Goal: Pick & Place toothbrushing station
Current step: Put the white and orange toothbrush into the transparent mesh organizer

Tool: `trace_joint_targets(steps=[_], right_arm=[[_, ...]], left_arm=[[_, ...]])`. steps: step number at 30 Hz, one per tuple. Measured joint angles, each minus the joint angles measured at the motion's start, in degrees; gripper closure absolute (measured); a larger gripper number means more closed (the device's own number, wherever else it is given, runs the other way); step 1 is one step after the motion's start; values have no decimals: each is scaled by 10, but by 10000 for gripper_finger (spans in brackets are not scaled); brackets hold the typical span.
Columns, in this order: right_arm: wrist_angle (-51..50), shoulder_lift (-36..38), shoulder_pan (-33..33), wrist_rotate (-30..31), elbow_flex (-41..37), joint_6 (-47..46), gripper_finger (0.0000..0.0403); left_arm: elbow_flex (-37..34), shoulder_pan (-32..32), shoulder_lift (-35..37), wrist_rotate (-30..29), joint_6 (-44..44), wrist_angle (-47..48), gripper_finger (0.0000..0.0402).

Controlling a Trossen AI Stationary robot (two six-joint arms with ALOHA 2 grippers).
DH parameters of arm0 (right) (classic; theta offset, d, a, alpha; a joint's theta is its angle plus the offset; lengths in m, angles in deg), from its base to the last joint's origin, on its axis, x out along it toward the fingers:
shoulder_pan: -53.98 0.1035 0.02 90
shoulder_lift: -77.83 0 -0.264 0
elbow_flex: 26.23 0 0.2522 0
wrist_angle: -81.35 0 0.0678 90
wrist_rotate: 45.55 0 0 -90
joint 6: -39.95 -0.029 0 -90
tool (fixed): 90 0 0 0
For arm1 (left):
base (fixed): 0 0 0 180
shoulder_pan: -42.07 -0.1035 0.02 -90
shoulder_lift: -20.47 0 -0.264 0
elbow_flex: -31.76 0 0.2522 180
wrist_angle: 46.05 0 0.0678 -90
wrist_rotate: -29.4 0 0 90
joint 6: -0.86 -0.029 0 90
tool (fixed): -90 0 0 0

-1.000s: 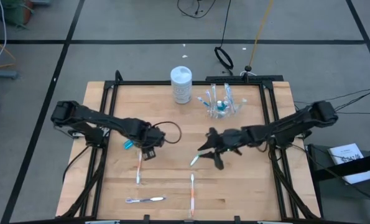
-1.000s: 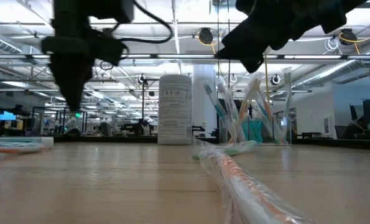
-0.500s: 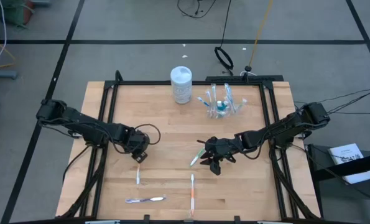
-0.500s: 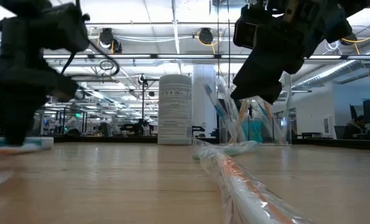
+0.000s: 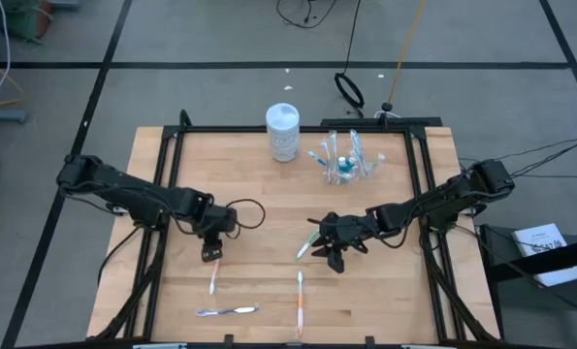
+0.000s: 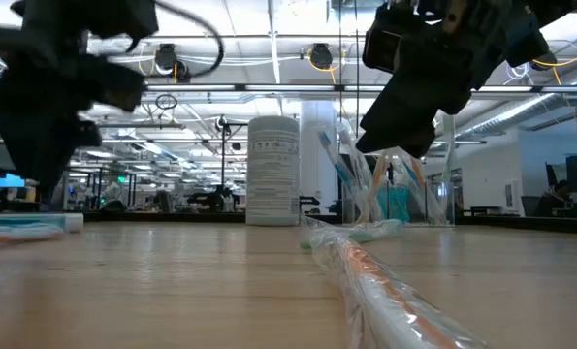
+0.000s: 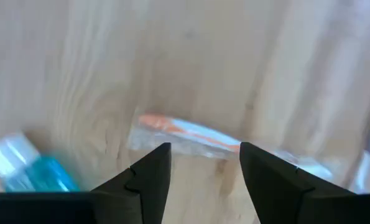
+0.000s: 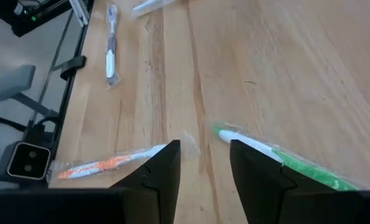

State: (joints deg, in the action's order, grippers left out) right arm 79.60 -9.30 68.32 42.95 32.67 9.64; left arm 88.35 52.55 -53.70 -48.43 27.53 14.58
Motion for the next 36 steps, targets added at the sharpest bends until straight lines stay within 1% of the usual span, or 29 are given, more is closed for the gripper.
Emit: trace_joint_targets(steps=[2,4,7,10,13,15,20,23,28,32,34,36], right_arm=[[0,0,0,0,0,16,273],[0,0,0,0,0,33,273],[2,0,-1,0,0,46,273],[2,0,-4,-1,0,46,273],[2,0,-9,-2,0,42,273],[1,0,-12,-2,0,45,273],[1,0,-14,-2,0,44,273],[1,0,-14,-2,0,45,273],[1,0,-14,-3,0,44,273],[2,0,-14,-2,0,44,273],[5,0,-14,-2,0,44,273],[8,0,-15,2,0,48,273]], left_arm=[[23,14,0,12,-62,10,206],[35,38,0,15,-139,-1,206],[35,83,0,-2,-229,-26,206],[25,134,-1,-35,-269,-57,206],[20,179,-12,-91,-291,-87,206],[20,204,-19,-120,-329,-95,206],[20,257,-62,-116,-436,-124,206],[20,276,-102,-110,-490,-131,206],[20,287,-157,-130,-510,-130,206],[23,282,-175,-129,-477,-135,207],[24,276,-178,-125,-463,-133,214],[25,270,-176,-118,-461,-132,230]])
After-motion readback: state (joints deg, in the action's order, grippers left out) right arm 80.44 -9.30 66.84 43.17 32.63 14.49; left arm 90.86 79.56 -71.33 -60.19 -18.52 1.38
